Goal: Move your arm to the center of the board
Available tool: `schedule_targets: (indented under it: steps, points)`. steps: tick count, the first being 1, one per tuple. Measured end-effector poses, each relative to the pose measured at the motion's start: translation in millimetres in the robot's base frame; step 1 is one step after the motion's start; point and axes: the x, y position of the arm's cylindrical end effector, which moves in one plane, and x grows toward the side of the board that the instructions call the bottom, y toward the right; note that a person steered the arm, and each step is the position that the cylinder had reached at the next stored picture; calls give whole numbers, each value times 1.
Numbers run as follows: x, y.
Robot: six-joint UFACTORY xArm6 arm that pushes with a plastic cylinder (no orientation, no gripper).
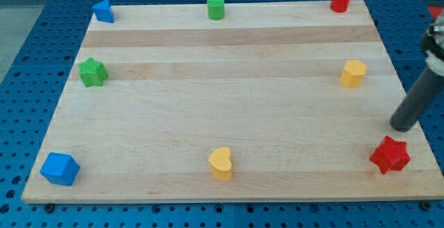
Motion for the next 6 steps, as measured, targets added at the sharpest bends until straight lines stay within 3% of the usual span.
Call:
schedule_targets:
  steps: [3, 6]
  points:
    - [-44, -133]
    - [-59, -351]
